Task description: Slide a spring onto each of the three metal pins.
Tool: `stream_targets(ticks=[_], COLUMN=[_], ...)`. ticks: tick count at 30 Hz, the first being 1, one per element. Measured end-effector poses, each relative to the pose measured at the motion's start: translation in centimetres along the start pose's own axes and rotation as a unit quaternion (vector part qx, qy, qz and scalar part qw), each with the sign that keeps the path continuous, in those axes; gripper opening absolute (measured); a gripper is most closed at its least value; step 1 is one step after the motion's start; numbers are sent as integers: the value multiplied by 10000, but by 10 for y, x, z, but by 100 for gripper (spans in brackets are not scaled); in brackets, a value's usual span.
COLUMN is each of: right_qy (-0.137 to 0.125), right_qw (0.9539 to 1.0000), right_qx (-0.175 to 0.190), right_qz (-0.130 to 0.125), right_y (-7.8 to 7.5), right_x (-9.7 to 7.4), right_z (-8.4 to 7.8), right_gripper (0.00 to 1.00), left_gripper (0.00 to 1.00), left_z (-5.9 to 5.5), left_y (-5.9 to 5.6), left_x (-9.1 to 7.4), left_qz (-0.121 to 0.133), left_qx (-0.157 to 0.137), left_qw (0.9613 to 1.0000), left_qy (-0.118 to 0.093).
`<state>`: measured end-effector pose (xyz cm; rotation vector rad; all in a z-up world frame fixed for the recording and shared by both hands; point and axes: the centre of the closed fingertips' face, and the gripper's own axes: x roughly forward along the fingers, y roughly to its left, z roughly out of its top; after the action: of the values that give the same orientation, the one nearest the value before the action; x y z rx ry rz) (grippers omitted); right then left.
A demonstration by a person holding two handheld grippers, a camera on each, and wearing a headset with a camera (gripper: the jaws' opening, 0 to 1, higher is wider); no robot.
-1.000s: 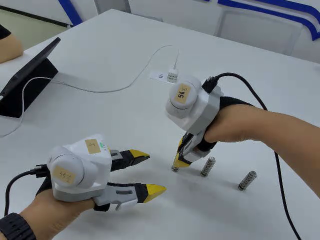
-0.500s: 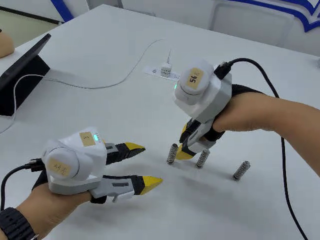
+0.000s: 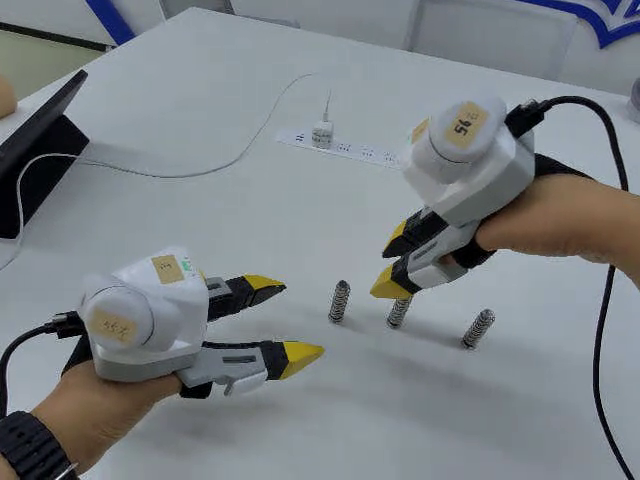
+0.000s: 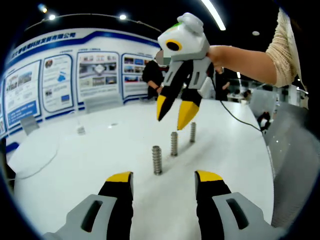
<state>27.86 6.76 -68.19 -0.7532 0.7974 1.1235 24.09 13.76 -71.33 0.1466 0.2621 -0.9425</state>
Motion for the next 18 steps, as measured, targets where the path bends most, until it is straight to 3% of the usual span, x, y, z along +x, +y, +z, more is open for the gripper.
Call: stream_targets(ticks=[9,18], right_qy=[-427,-726], right_qw=[9978,9929], right_qx=[418,751], right_qz=[-303,-570], right_y=[-7,-12], right_x=[-30,-54], right_z=[-18,-50], right_gripper=[32,36], left_gripper=[54,55], left_z=[2,6], left_y=[-2,-2], left_x=[4,8], left_qz=[-15,-34], left_qx=[0,43], left_qw=[10000,10000], left_qy=[51,79])
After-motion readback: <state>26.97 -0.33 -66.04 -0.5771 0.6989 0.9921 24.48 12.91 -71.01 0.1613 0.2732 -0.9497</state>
